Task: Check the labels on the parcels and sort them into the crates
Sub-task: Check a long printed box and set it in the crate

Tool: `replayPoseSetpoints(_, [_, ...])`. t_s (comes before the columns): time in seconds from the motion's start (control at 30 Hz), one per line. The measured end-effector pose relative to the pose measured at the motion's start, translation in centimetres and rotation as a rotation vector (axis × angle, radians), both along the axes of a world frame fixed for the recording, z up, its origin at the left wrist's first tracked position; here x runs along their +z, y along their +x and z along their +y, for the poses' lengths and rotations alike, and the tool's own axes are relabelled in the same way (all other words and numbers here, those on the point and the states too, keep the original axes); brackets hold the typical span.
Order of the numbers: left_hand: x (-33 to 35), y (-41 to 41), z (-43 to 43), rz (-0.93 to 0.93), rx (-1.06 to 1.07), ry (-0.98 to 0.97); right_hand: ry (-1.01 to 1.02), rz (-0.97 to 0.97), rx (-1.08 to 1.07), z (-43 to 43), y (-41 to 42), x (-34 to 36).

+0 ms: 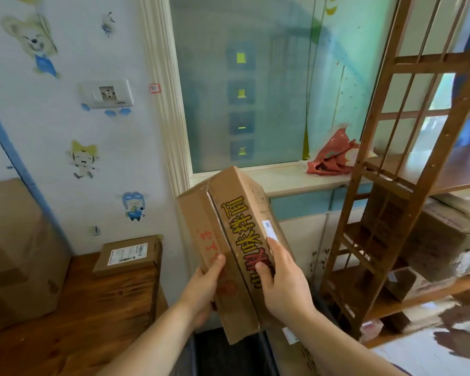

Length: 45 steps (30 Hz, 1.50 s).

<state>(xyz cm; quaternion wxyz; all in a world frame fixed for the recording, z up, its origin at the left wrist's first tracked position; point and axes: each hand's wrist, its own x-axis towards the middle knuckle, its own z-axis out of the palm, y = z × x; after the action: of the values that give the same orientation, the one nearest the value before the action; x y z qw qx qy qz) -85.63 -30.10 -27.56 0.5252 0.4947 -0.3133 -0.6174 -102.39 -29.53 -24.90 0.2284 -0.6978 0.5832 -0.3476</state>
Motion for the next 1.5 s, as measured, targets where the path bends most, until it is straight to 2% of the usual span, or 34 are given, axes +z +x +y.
replayPoseSetpoints(0.33, [0.8, 0.1, -0.1, -0.163, 0.058, -0.067, 0.047, -0.104, 0.019, -0.3, -0.4, -0.4])
replayPoseSetpoints(0.63, [3.9, -4.0, -1.0, -0.452, 0.168, -0.114, 0.08, -0.182, 0.061, -1.6, -5.7, 0.8])
replayPoseSetpoints(0.93, [7.9, -7.9, -2.3, -0.454, 0.294, -0.196, 0.092, -0.229, 0.108, -1.9, -10.7, 1.2])
replayPoseSetpoints(1.17, [10.2, -8.1, -3.0, -0.599, 0.302, -0.268, 0.056, -0.208, 0.159, -2.6, -12.7, 2.6])
replayPoseSetpoints(1.33, [11.8, -8.2, -3.2, -0.523, 0.388, -0.326, 0.038, -0.214, 0.165, -2.9, -13.4, 2.6])
replayPoseSetpoints(1.5, [13.4, -7.7, -3.2, -0.666, 0.347, -0.367, 0.038, -0.24, 0.169, -3.3, -13.2, 2.7])
